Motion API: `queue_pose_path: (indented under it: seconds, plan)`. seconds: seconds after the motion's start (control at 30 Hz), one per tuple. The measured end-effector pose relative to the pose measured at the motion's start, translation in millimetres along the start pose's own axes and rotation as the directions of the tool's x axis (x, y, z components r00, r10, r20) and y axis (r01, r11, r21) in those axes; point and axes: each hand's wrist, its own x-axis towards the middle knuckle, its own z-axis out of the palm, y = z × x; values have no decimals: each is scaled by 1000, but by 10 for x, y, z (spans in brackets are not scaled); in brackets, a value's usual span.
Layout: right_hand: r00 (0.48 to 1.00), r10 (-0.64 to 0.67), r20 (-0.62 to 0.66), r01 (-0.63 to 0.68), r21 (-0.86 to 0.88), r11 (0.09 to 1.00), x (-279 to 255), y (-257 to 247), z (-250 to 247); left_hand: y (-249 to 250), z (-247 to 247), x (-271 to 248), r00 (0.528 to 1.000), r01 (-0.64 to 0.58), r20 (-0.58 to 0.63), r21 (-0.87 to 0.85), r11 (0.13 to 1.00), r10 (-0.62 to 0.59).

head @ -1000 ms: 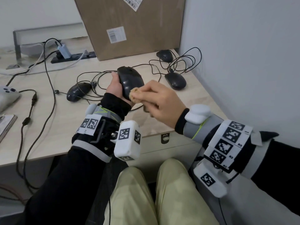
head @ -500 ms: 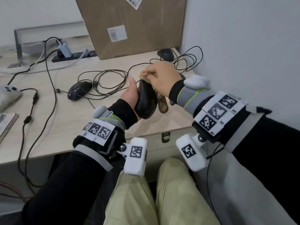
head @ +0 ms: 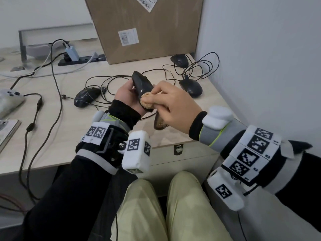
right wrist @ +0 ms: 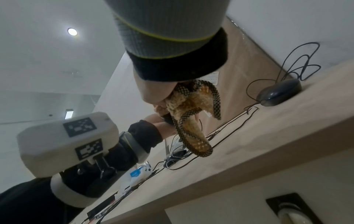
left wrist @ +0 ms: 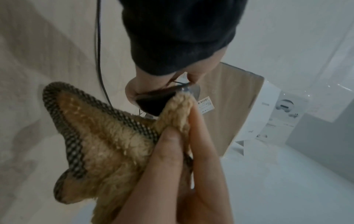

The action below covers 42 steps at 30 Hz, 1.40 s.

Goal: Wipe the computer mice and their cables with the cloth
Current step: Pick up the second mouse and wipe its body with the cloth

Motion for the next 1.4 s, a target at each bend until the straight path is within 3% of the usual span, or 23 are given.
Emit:
queue_pose_path:
  seconds: [0.1, 0.23, 0.4, 0.6, 0.73, 0.9, 1.07, 1.23, 1.33, 1.4]
  plan:
    - [995, 23, -96, -25, -16, 1000, -62, 30, -11, 17, -4, -9, 999, 12, -34, 74, 997, -10]
    - [991, 42, -128, -47, -31, 998, -166, 51, -10, -35, 3, -31, 997, 39, -75, 189, 981, -25]
    - [963, 192, -187, -200, -23, 979, -79, 191, -92, -153, -5, -69, 998, 51, 19, 402, 914, -64]
    - [921, 367, -132, -373, -16, 928, 184, 286, -239, -275, -40, -86, 991, 78, 71, 382, 921, -114]
    - [957, 281, -76, -280, 14, 960, 229, 177, -202, -339, 11, -99, 997, 23, 55, 361, 932, -46]
    - [982, 175, -72, -173, 32, 984, 45, 99, -94, -262, 52, -80, 1000, 4, 16, 134, 991, -6]
    - [995, 36, -98, -41, -56, 998, -129, 96, -63, -146, 31, -86, 998, 11, -61, 120, 993, -4]
    - [978, 129, -162, -137, -40, 990, -150, 179, -63, -211, 68, -160, 996, 72, 36, 186, 980, -80]
    - [976, 130, -178, -155, -136, 979, -113, 167, -53, -294, 71, -193, 993, 97, 42, 228, 969, -109]
    - [958, 216, -187, -242, -133, 961, -18, 193, -89, -341, 68, -212, 992, 96, 55, 285, 954, -117]
